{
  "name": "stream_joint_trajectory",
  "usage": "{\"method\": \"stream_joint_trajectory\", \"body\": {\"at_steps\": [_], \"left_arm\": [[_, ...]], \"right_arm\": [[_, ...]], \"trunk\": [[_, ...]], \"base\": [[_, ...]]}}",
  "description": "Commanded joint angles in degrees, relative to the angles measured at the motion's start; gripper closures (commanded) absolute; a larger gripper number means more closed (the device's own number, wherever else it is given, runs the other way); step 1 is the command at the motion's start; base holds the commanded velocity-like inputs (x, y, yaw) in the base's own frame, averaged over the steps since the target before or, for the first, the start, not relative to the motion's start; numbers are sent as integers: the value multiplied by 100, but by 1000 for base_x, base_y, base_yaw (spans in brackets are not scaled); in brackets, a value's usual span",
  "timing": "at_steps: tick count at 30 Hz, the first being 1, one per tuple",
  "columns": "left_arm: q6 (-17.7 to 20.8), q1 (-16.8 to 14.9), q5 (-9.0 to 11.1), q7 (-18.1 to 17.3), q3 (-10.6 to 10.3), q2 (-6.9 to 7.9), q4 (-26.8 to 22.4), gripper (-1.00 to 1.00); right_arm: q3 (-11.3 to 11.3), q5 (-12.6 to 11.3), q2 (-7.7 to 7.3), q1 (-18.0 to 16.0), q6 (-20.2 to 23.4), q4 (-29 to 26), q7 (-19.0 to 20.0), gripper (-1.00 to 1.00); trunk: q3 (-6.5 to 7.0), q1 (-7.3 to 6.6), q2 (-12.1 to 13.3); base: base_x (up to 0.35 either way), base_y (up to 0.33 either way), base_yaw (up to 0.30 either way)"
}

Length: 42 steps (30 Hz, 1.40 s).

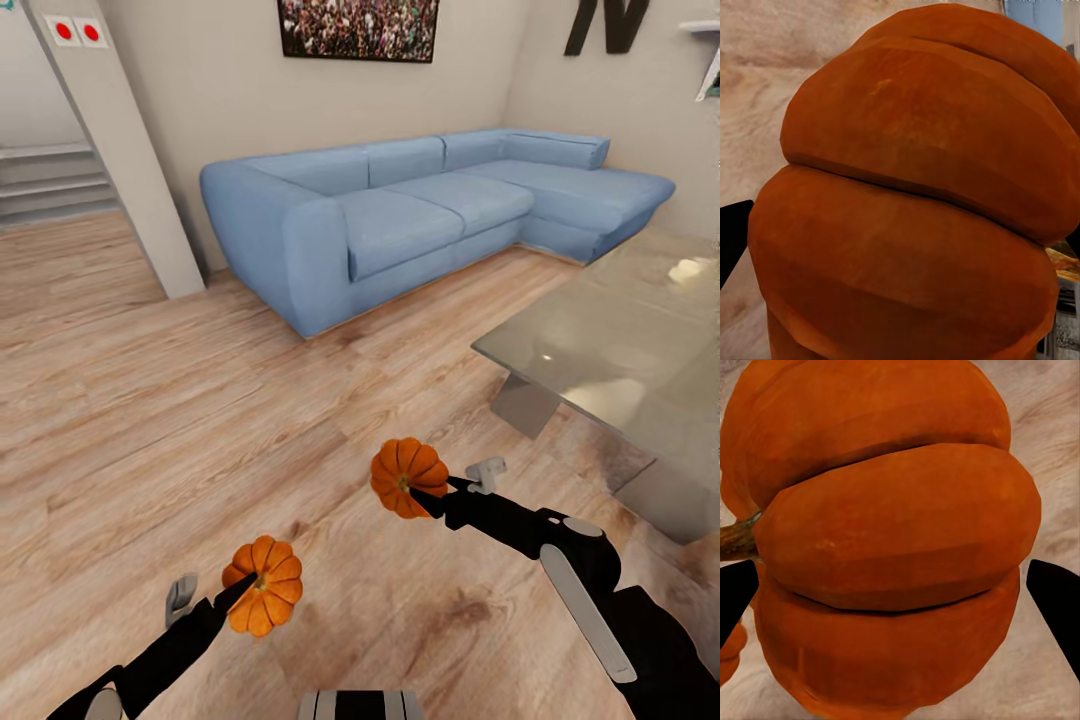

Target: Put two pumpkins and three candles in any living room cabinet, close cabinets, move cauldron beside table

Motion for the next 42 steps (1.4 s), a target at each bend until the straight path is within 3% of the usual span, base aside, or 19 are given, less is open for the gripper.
{"method": "stream_joint_trajectory", "body": {"at_steps": [1,8,25,30,32,39,42], "left_arm": [[34,-16,13,2,2,8,16,100],[14,-40,-11,-4,-12,-5,42,100],[23,-52,-21,91,-14,-24,62,100],[30,-52,-1,149,-14,-19,63,100],[34,-52,3,152,-14,-15,63,100],[31,-52,-19,162,1,-4,88,100],[-18,-52,-25,154,6,-18,95,100]], "right_arm": [[-3,-13,2,-5,34,-3,2,100],[-3,-13,46,-42,103,-4,6,100],[10,-22,-10,-7,56,-4,33,100],[-33,-18,-12,-3,69,-2,891,100],[-58,-16,-12,-3,77,1,1052,100],[-100,-6,-11,-3,13,5,1211,100],[-110,-5,-12,-3,4,5,1211,100]], "trunk": [[19,-3,0],[174,-21,9],[550,-65,32],[661,-78,39],[705,-83,41],[860,-101,51],[860,-101,51]], "base": [[0,0,0],[0,0,0],[0,0,0],[0,0,0],[0,0,0],[0,0,0],[0,0,0]]}}
